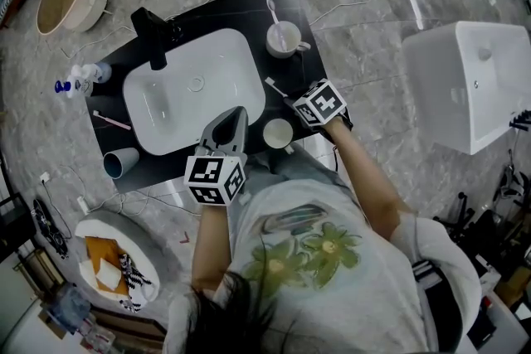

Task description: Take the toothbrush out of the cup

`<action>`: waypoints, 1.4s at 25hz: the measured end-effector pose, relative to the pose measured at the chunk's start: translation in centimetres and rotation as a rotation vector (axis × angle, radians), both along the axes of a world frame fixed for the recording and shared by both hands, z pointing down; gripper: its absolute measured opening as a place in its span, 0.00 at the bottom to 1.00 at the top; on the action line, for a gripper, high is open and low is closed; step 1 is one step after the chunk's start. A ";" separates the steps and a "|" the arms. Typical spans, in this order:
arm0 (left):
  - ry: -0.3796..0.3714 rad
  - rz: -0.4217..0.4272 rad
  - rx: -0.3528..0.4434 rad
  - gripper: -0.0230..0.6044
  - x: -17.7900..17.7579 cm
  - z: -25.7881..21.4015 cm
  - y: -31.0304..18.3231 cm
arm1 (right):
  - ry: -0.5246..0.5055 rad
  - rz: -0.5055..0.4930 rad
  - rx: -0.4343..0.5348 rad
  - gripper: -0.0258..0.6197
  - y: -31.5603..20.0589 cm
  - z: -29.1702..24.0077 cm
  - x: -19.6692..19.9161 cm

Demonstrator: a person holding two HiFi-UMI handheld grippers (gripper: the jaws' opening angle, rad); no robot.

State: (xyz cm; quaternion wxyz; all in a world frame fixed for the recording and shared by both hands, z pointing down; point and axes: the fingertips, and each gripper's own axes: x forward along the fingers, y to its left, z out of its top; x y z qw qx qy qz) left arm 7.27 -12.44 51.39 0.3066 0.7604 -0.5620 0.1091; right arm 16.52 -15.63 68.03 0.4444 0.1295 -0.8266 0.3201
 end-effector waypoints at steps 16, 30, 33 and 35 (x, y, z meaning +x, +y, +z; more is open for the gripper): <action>0.000 0.042 0.039 0.06 0.9 -1.3 -0.6 | -0.138 0.102 0.087 0.15 -1.1 -6.3 0.8; 0.050 0.146 0.146 0.06 1.6 -6.5 1.7 | -0.449 0.160 0.328 0.11 2.9 -20.2 -0.5; 0.056 0.178 0.140 0.06 1.8 -7.2 2.4 | -0.444 0.199 0.347 0.11 4.0 -21.3 -0.5; 0.047 0.195 0.117 0.06 1.8 -7.4 2.7 | -0.439 0.220 0.357 0.11 4.7 -22.0 -0.4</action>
